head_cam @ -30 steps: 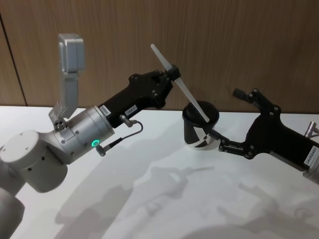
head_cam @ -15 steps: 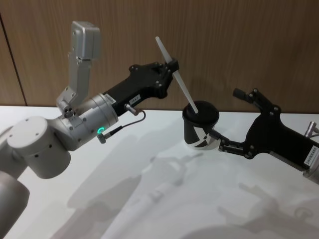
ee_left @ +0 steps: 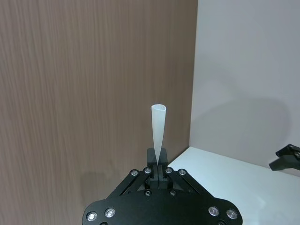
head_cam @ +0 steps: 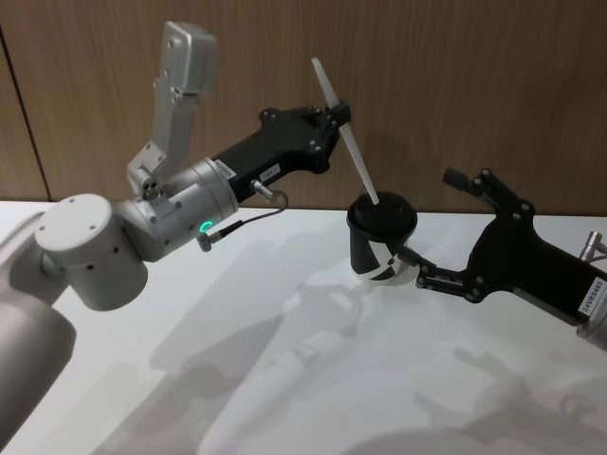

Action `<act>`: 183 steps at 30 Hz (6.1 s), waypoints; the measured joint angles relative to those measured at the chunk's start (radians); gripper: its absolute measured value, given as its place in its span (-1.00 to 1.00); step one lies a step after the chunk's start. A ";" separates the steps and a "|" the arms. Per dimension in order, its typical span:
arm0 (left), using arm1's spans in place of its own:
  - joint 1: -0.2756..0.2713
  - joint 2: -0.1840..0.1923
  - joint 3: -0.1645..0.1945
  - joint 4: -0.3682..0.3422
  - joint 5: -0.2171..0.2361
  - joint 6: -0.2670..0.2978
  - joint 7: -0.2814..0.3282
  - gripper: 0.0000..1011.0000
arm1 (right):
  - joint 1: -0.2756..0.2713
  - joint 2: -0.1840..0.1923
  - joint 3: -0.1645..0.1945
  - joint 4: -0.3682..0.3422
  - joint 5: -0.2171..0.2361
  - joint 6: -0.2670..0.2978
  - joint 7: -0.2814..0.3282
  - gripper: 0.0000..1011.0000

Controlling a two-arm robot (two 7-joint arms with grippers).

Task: Pick up the straw with one hand, pass it to the other hand, and insert it into the cup.

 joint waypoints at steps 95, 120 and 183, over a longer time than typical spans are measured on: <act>-0.255 -0.182 0.044 0.454 0.131 -0.034 -0.208 -1.00 | 0.000 0.000 0.000 0.000 0.000 0.000 0.000 0.98; -0.264 -0.197 0.034 0.487 0.145 -0.030 -0.223 -0.56 | 0.000 0.000 0.000 0.000 0.000 0.000 0.000 0.98; 0.028 -0.084 -0.036 0.175 0.199 -0.163 -0.057 0.98 | 0.136 -0.072 0.009 -0.132 0.255 0.496 -0.143 0.98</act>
